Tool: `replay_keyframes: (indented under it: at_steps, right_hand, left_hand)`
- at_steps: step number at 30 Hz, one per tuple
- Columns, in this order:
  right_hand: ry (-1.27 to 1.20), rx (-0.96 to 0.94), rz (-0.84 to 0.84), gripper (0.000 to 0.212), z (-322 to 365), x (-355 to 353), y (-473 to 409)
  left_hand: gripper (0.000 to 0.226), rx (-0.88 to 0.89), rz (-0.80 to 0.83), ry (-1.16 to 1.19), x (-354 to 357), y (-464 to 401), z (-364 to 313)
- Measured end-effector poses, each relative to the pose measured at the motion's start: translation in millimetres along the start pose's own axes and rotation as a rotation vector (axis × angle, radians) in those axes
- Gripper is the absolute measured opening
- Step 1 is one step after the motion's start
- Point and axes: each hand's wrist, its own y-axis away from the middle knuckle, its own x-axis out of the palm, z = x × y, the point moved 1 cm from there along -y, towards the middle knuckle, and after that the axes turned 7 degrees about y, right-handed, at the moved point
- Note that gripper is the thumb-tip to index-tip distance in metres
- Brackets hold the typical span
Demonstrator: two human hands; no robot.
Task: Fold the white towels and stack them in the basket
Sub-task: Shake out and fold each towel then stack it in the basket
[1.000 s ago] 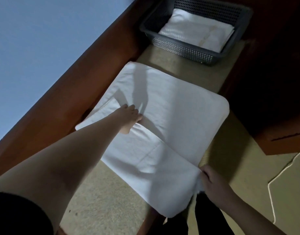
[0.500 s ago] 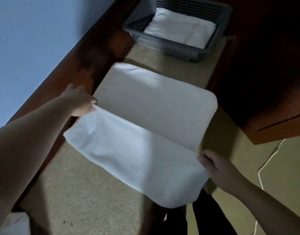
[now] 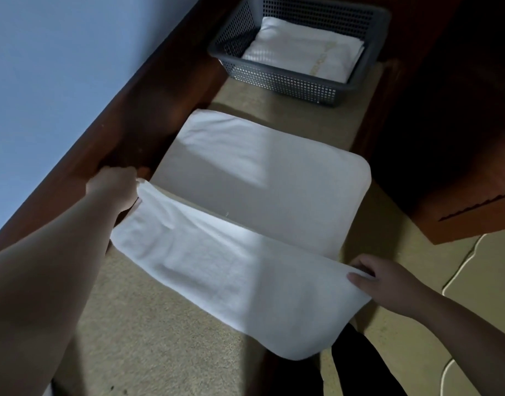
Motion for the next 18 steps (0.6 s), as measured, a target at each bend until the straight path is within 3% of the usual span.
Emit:
replay_keyframes:
  at_steps: [8, 13, 15, 18]
  right_hand:
    - [-0.037, -0.029, -0.155, 0.023, 5.3, -5.6, 6.1]
    - [0.019, 0.022, -0.093, 0.029, -8.8, 0.1, 0.4]
    - [-0.033, 0.043, -0.083, 0.033, -11.6, 3.8, -0.2]
    - [-0.065, 0.031, -0.08, 0.017, -7.5, 7.6, -2.3]
  left_hand:
    - [0.027, -0.149, -0.068, 0.069, 11.8, -12.5, -0.6]
    - [0.038, -0.149, -0.037, 0.209, 25.5, -7.6, -3.4]
    - [0.055, -0.041, 0.031, 0.185, 30.1, 0.5, -16.5]
    - [0.074, 0.401, 0.094, 0.078, 40.7, 18.6, -53.5]
